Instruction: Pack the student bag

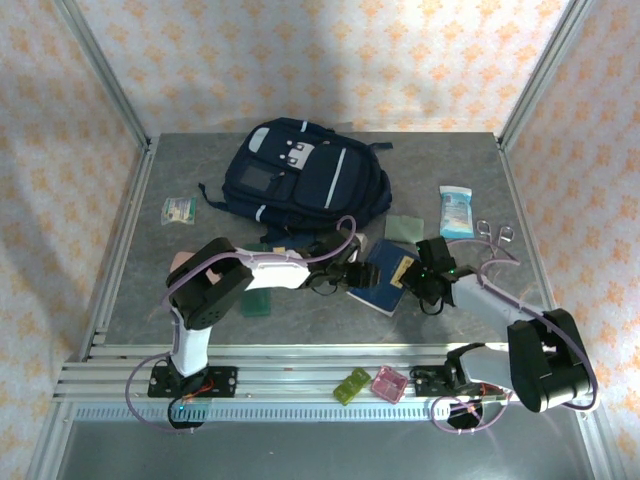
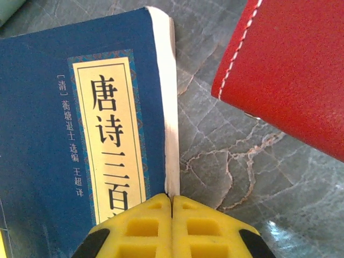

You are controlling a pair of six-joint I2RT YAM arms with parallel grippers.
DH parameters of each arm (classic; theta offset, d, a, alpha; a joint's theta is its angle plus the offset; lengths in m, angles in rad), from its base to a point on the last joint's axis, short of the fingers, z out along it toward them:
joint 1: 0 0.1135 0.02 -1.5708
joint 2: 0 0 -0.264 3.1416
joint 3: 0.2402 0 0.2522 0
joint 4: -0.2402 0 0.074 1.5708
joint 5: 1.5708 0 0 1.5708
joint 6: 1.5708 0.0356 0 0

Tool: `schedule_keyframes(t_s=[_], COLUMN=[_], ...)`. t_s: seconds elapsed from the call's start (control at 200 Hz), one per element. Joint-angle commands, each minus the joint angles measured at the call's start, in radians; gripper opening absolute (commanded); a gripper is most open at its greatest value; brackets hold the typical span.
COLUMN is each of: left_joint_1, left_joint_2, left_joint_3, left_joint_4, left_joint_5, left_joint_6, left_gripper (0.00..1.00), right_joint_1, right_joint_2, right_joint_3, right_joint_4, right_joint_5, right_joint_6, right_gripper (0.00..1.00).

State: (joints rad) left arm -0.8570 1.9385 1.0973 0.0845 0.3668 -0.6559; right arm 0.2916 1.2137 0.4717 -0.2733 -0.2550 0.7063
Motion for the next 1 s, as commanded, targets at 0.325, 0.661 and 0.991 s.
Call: schedule_keyframes(t_s=[0.325,0.661,0.991], left_joint_1=[-0.014,-0.013,0.067], left_joint_2=[-0.02,-0.024,-0.285], left_joint_3=[-0.057,-0.067,-0.145], left_joint_4=[0.201,0.221,0.171], left_joint_5=[0.175,0.182,0.148], left_joint_6=[-0.057,-0.067,-0.035], left_gripper=[0.41,0.08,0.01], right_joint_1=[0.007,0.018,-0.016], right_joint_2=[0.047,0.007,-0.275], right_joint_3=[-0.085,-0.074,0.133], right_joint_4=[0.012,0.02,-0.082], right_joint_5=[-0.014,-0.021,-0.015], right_joint_6=[0.019,0.026,-0.06], right_gripper=[0.0,0.04,0.47])
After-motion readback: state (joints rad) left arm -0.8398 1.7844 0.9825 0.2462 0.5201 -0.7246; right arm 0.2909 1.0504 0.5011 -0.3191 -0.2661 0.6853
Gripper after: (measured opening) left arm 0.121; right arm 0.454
